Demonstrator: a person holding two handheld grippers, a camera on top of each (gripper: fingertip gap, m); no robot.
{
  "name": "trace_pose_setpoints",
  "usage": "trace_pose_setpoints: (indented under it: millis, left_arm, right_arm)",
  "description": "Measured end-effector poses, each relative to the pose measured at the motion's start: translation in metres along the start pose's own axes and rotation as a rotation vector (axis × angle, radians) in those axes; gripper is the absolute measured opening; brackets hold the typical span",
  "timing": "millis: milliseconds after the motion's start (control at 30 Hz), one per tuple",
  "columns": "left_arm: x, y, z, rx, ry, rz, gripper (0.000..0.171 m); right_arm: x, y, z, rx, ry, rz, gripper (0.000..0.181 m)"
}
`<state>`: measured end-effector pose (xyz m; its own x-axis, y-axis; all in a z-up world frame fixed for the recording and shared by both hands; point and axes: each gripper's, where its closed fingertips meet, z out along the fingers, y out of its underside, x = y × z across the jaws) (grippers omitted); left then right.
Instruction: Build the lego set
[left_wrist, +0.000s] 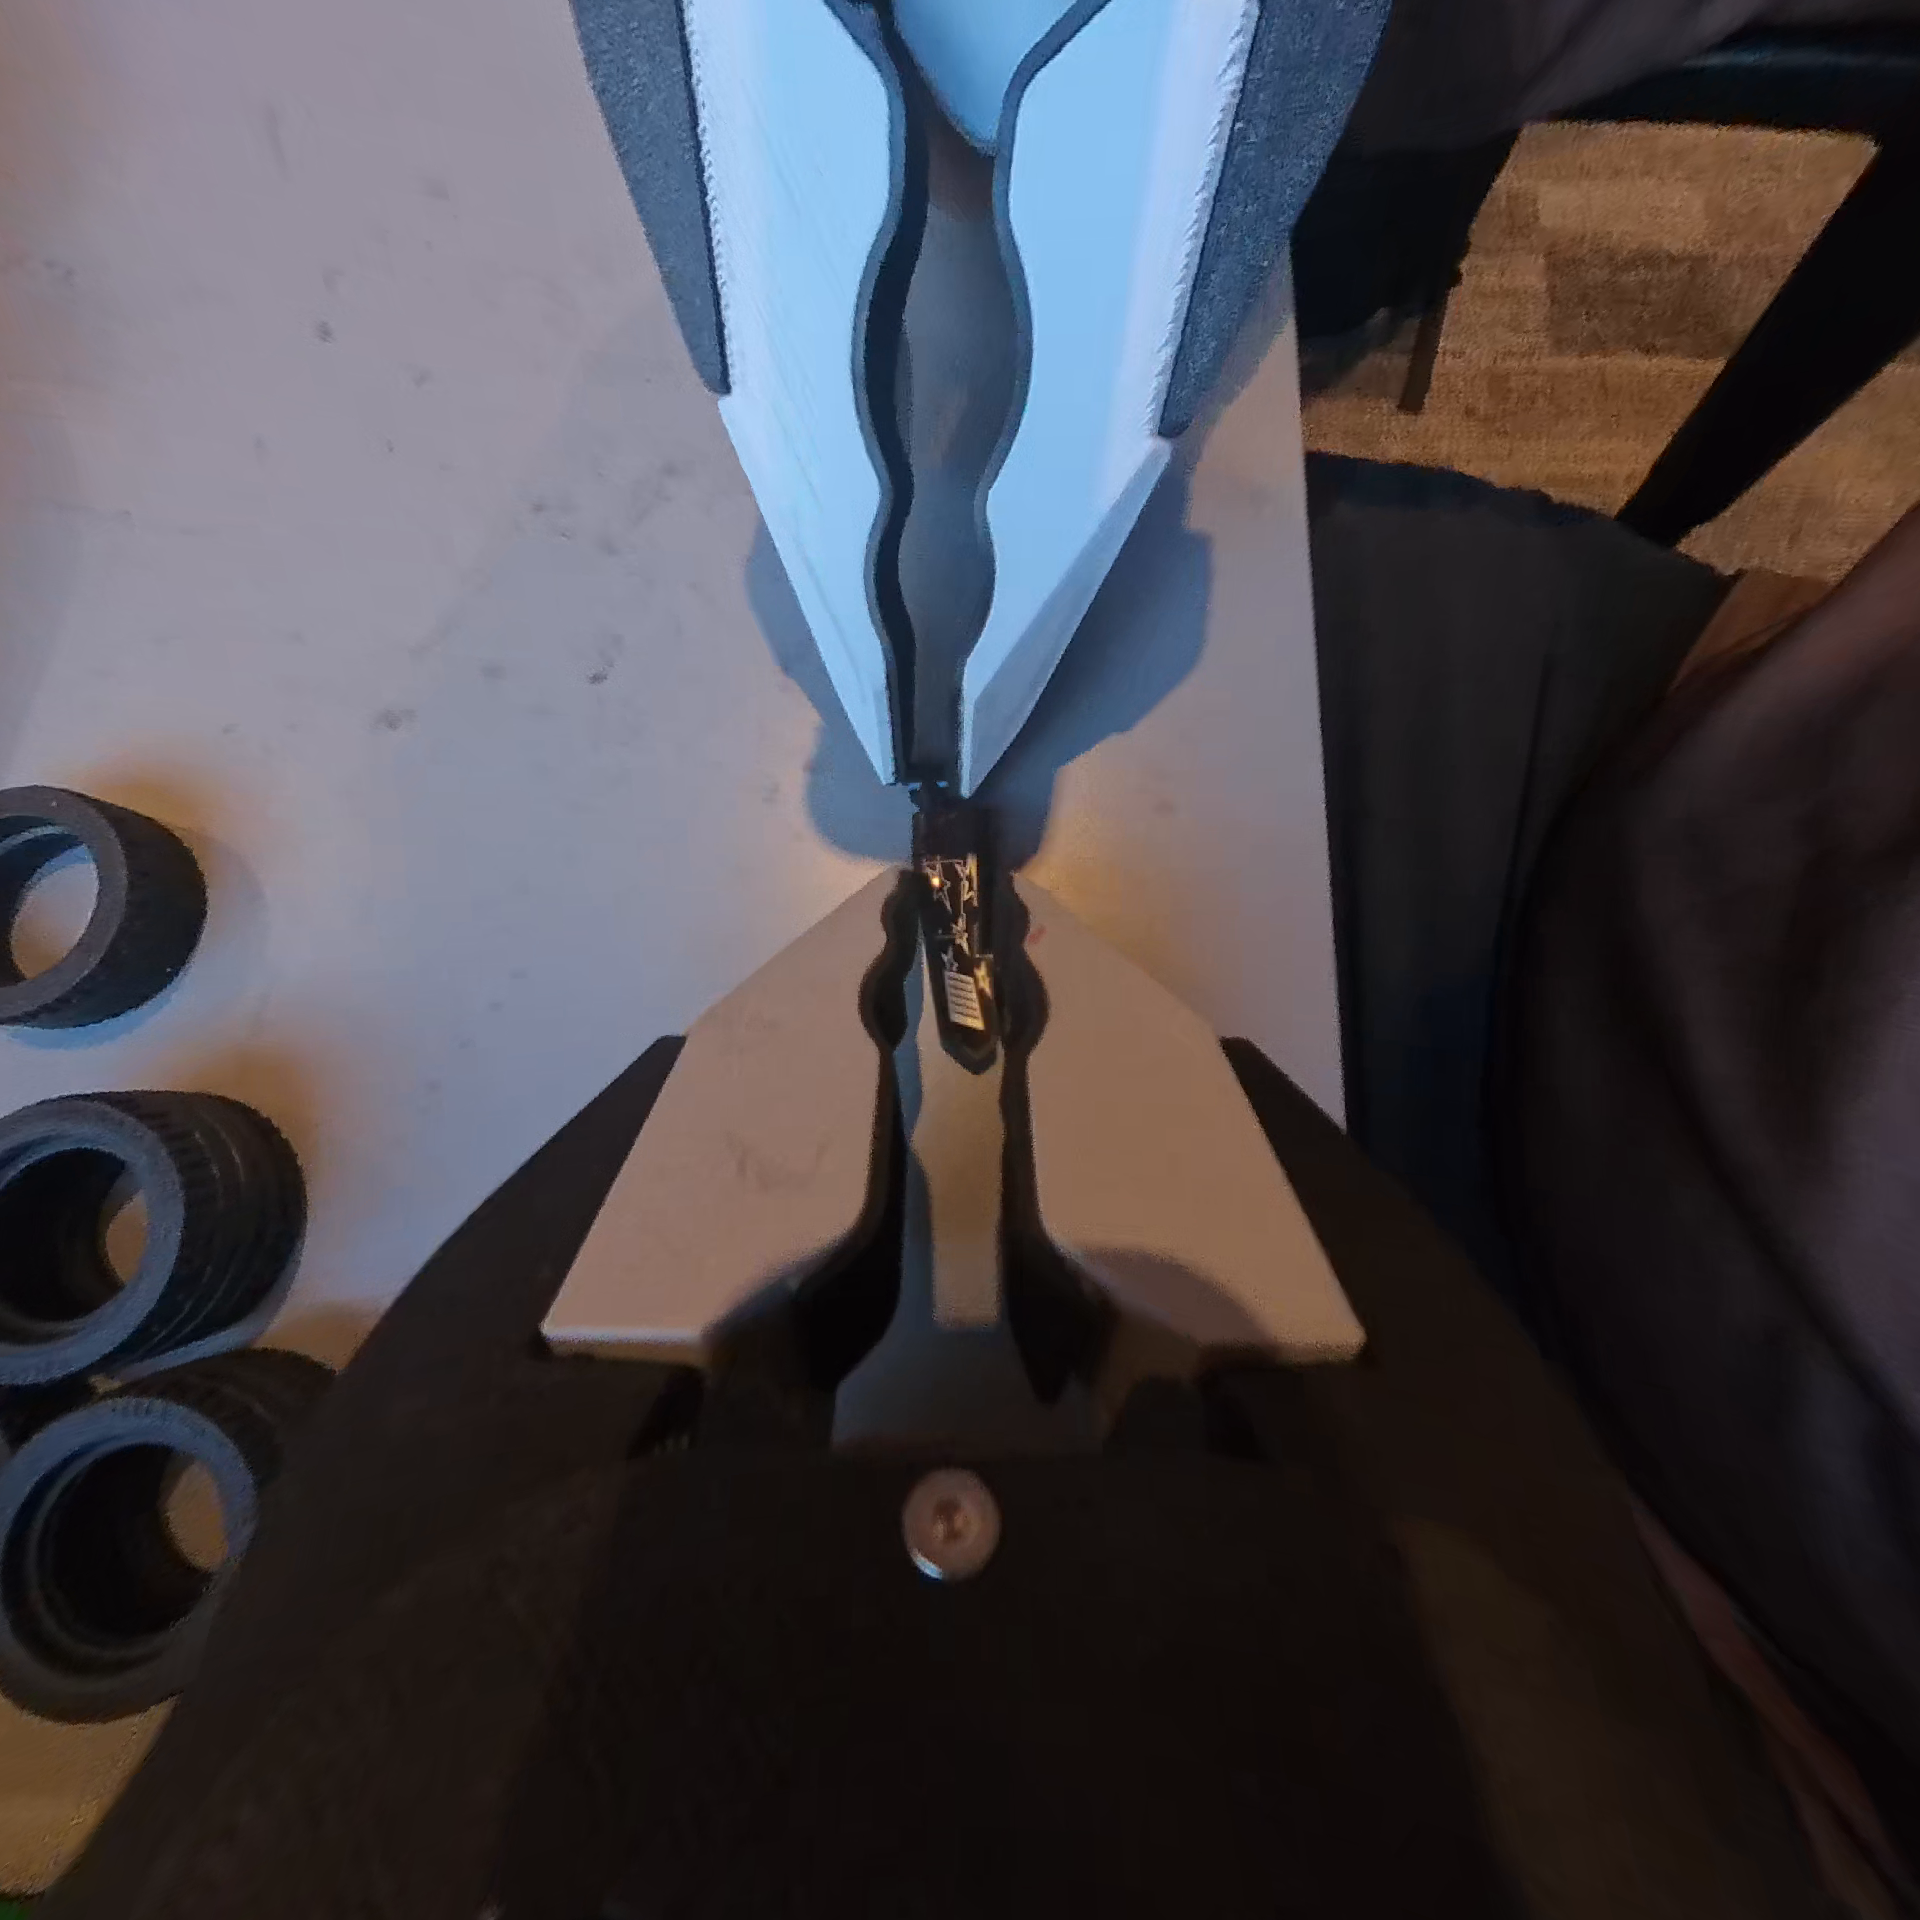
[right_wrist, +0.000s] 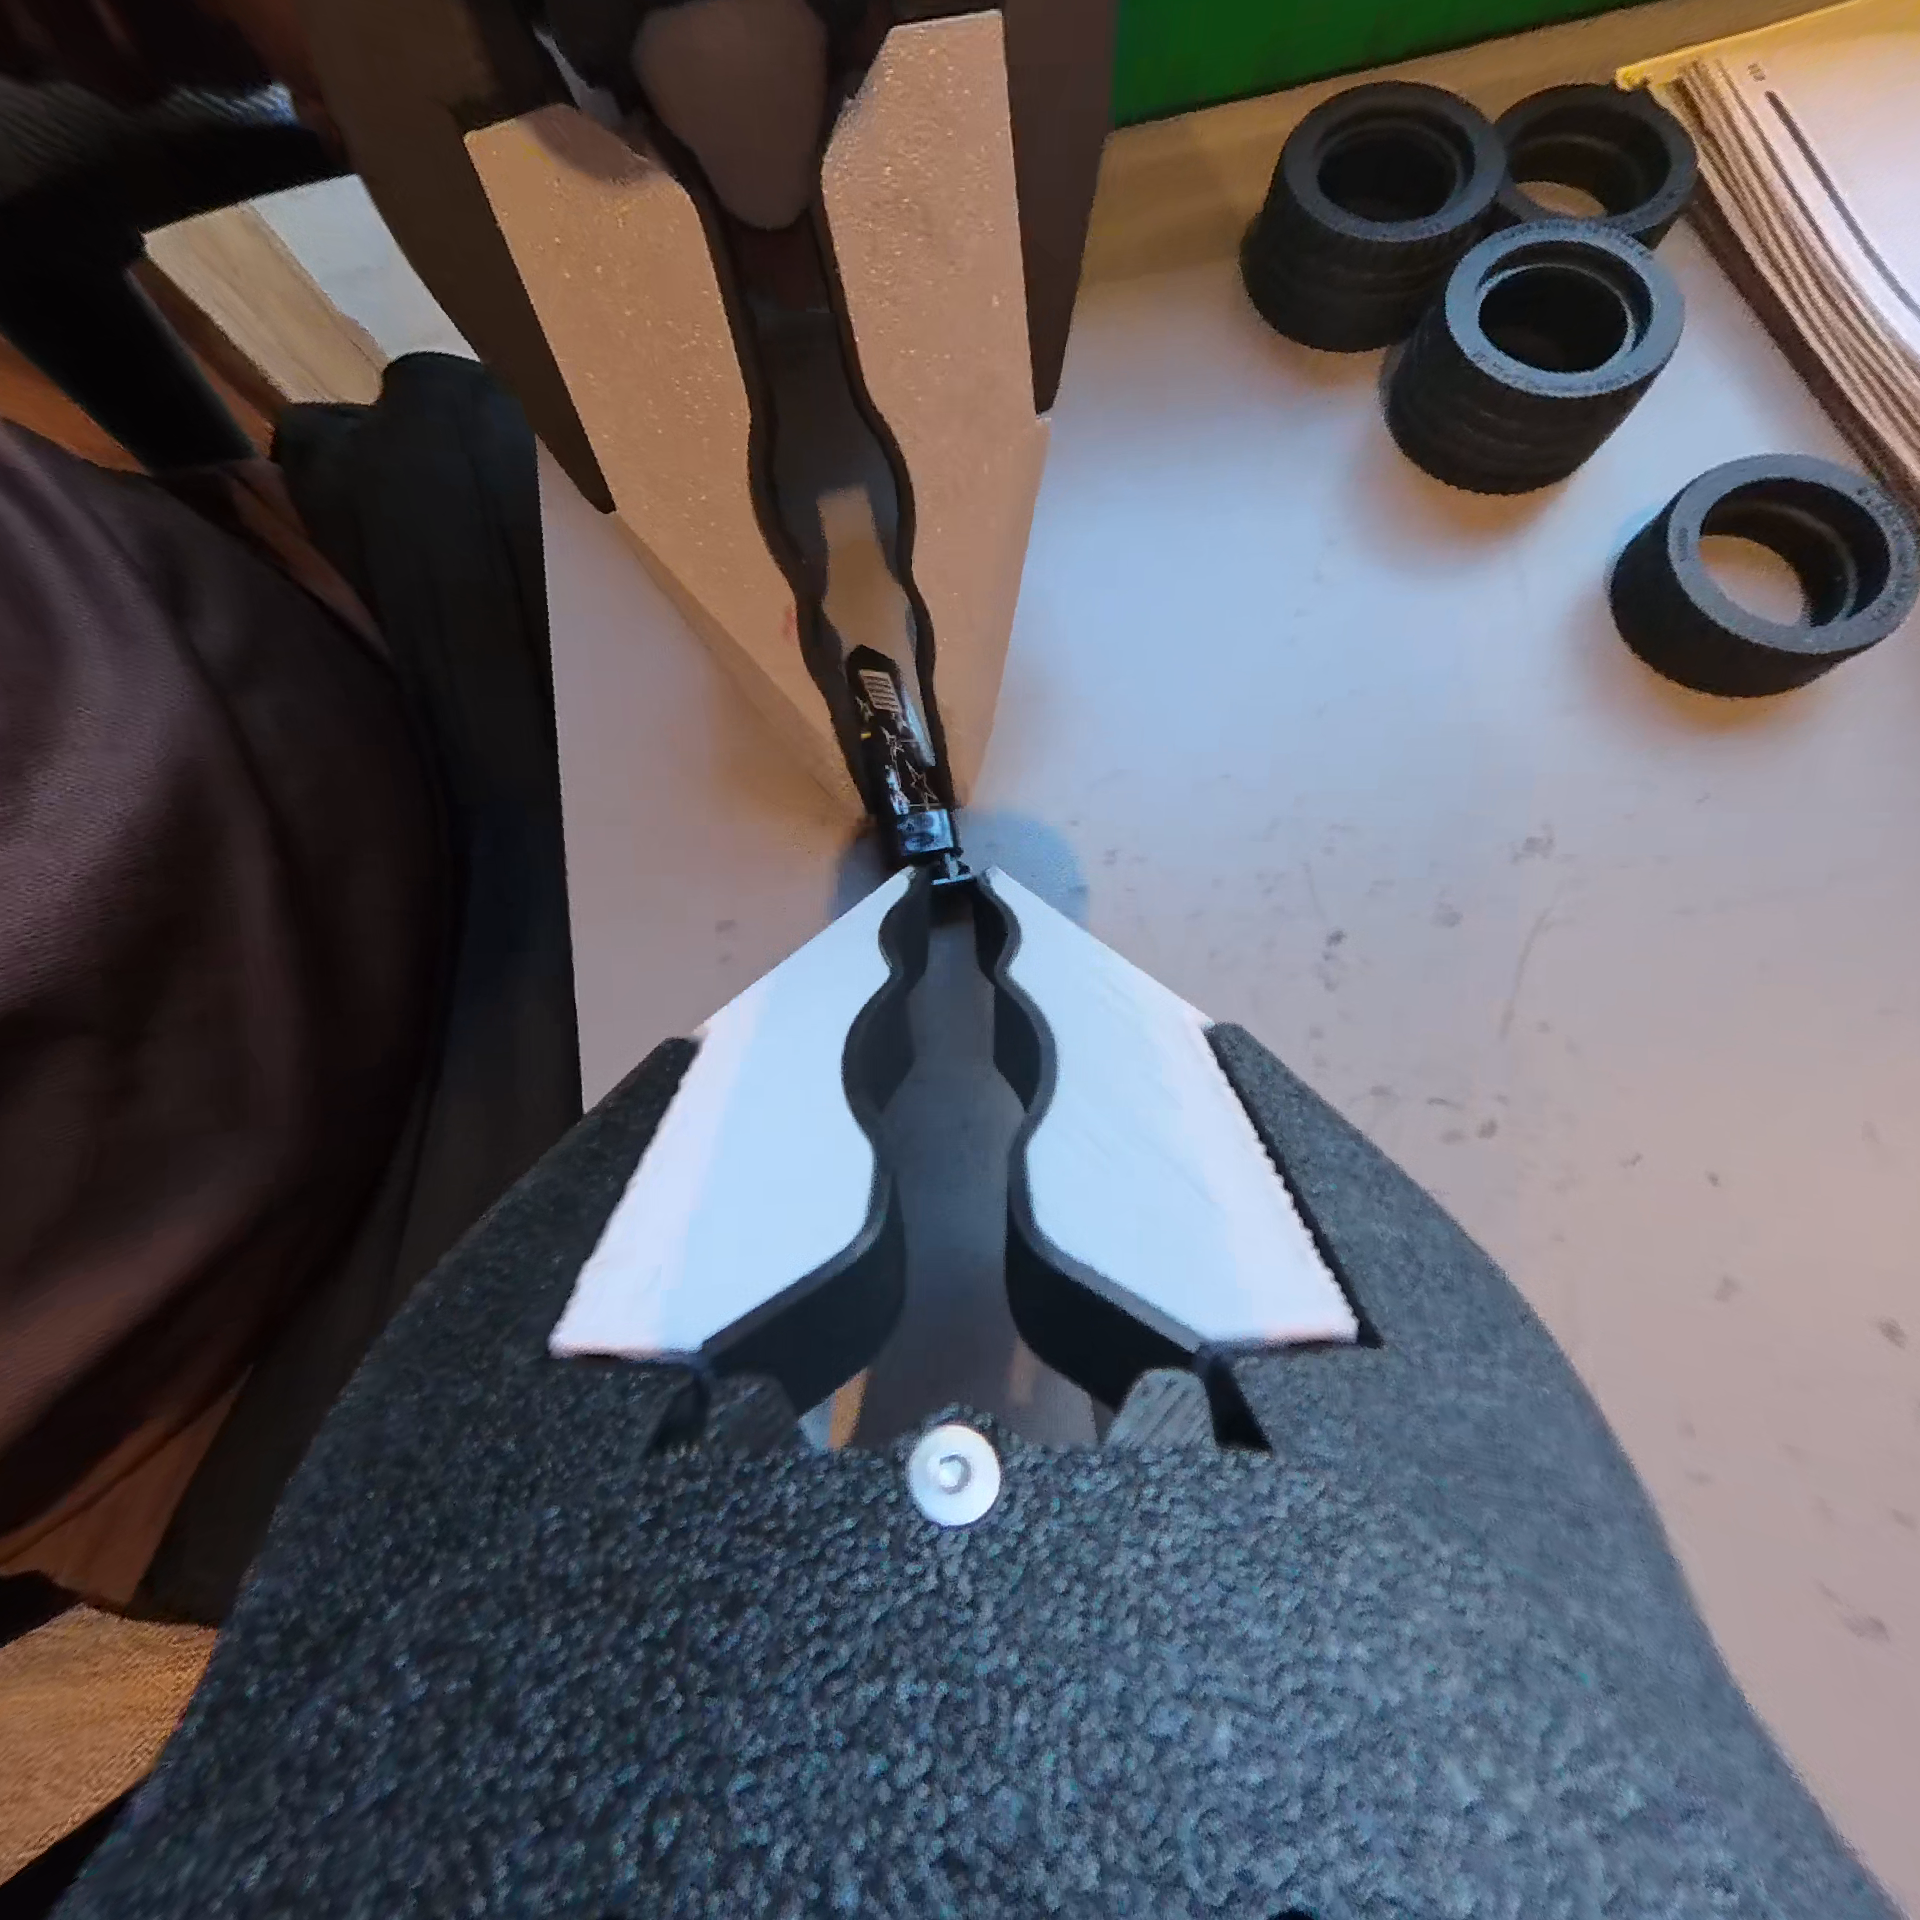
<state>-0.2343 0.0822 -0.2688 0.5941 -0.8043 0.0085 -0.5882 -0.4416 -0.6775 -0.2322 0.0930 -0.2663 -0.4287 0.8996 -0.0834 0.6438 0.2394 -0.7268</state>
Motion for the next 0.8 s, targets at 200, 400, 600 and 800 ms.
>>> trace_pose_setpoints:
  millis: [200,400,600,800]
  left_arm:
    - [0.0003,-0.0009,0.0005,0.053,-0.005,-0.035,0.011]
    - [0.0007,-0.0013,0.0009,0.028,0.005,-0.016,0.011]
    - [0.0007,-0.0012,0.0009,0.009,0.02,-0.007,0.011]
    - [-0.0001,-0.0004,0.0001,0.011,0.033,-0.018,0.01]
  right_arm:
    - [0.0022,0.0069,-0.0078,0.001,0.018,-0.007,0.001]
    - [0.0025,0.0079,-0.005,-0.02,0.045,-0.052,0.0]
    - [0.0017,0.0066,-0.004,-0.019,0.039,-0.065,0.0]
    - [0.0016,0.0049,-0.0025,-0.024,0.055,-0.09,0.0]
